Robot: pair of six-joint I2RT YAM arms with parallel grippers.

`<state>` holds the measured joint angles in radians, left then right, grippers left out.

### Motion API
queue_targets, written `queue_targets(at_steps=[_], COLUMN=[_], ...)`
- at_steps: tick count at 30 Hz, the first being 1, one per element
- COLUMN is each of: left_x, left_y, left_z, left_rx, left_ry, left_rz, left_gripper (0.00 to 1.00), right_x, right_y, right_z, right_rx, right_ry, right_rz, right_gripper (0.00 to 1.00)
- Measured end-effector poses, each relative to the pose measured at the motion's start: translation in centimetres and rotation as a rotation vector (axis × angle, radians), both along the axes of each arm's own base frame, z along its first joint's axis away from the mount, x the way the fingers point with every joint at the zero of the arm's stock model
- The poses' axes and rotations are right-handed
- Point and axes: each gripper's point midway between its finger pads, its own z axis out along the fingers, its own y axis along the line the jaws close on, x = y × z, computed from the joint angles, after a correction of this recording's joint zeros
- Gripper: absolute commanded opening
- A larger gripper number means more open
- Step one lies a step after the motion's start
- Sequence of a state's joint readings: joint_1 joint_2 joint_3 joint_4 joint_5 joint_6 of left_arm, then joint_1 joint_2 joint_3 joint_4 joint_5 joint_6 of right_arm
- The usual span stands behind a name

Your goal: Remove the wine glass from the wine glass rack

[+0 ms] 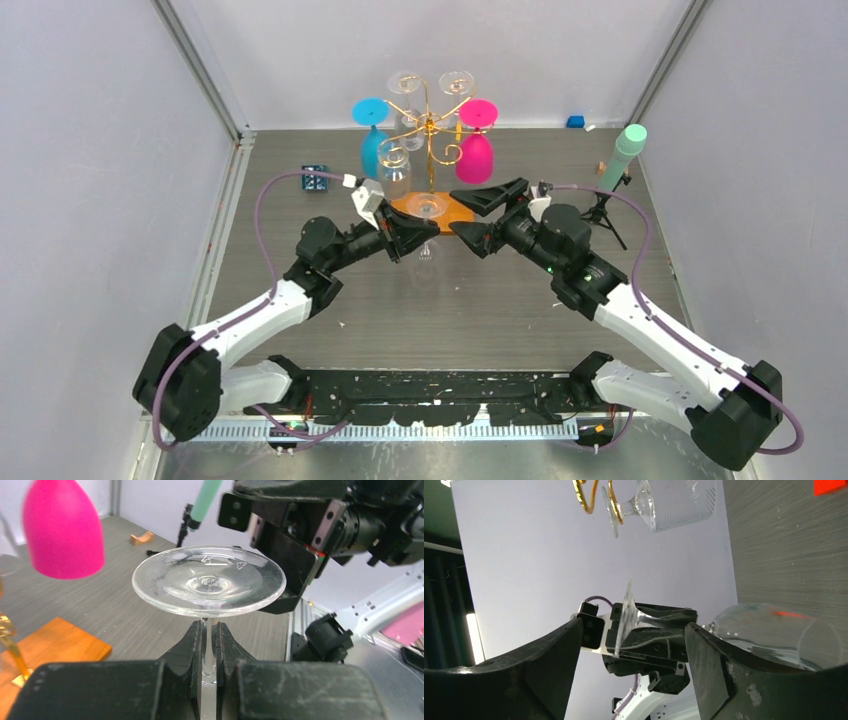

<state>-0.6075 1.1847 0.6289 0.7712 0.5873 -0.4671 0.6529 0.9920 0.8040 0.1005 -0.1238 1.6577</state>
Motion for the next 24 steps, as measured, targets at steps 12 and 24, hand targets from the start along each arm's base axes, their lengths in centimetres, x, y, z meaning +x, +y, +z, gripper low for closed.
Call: queue_targets(at_steps=[12,24], left_x=[0.1,0.6], left_y=[6.6,13.6], left_z=[7.6,12.8], left_rx=[-0.166,-0.433], left_ry=[0.005,0.275], left_rz=[0.346,0.654], left_gripper=[0.00,0.00], right_x=[-1.5,-2.8], right_y=[-3.6,2.1], right_z=[1.9,0.6], right_rx=[-0.087,-0.176], right_ry=[-0.160,-0.278], right_rz=[-0.106,0.146], right_gripper=[0.83,0.84])
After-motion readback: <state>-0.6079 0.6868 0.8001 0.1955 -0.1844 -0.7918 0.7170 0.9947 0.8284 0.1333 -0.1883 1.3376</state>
